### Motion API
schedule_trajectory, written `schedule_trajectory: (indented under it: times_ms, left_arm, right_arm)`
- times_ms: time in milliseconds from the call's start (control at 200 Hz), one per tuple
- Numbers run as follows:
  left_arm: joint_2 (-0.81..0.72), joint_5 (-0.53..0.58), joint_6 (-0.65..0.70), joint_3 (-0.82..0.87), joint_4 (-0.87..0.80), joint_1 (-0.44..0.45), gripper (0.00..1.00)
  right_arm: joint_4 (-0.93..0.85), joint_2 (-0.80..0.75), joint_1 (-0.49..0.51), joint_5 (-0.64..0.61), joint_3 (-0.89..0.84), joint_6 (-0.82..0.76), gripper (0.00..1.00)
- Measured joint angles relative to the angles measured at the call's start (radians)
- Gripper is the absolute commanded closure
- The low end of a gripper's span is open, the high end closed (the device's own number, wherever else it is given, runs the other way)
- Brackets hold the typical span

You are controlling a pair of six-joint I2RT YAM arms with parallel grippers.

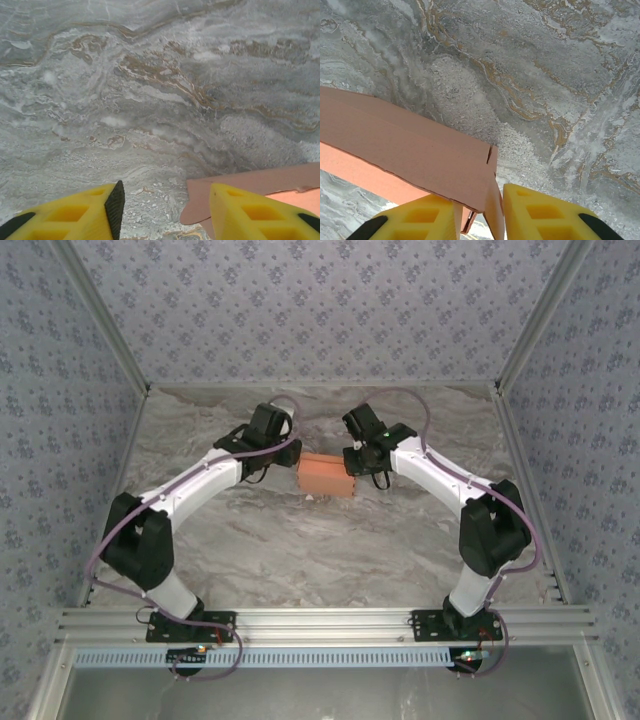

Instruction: Fold the paper box

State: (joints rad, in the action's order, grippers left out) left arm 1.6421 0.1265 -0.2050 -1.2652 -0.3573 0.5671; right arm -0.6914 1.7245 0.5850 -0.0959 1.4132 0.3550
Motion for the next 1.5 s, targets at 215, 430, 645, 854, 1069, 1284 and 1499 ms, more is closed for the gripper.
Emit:
schedule_trajectory:
  times_ms: [215,430,645,854,1069,1284,1499]
  left_arm:
    - [0.015,-0.037,0.007,0.0,-0.005,0.0,0.6]
    - [0.018,-0.052,0.017,-0.002,-0.008,0.0,0.57]
    - [0.018,-0.051,0.04,-0.002,-0.012,-0.004,0.45]
    - [0.018,-0.051,0.059,-0.002,-0.015,-0.004,0.45]
    - [0.018,-0.063,0.068,-0.002,-0.016,-0.004,0.41]
    - [0.005,-0.087,0.081,0.0,-0.03,-0.007,0.32]
    - [-0.044,-0.117,0.08,0.052,-0.005,-0.018,0.34]
  right_arm:
    - [-0.001,0.0,0.0,0.006,0.0,0.019,0.78]
    - [-0.001,0.0,0.0,0.006,0.0,0.024,0.8]
    - [-0.005,0.0,0.0,0.002,0.0,0.023,0.84]
    - [-0.009,0.0,-0.004,-0.006,0.0,0.023,0.89]
    - [-0.014,0.0,-0.005,-0.013,0.003,0.022,0.91]
    - [-0.024,0.0,-0.011,-0.022,0.005,0.019,0.92]
    - [-0.024,0.0,-0.013,-0.021,0.005,0.018,0.92]
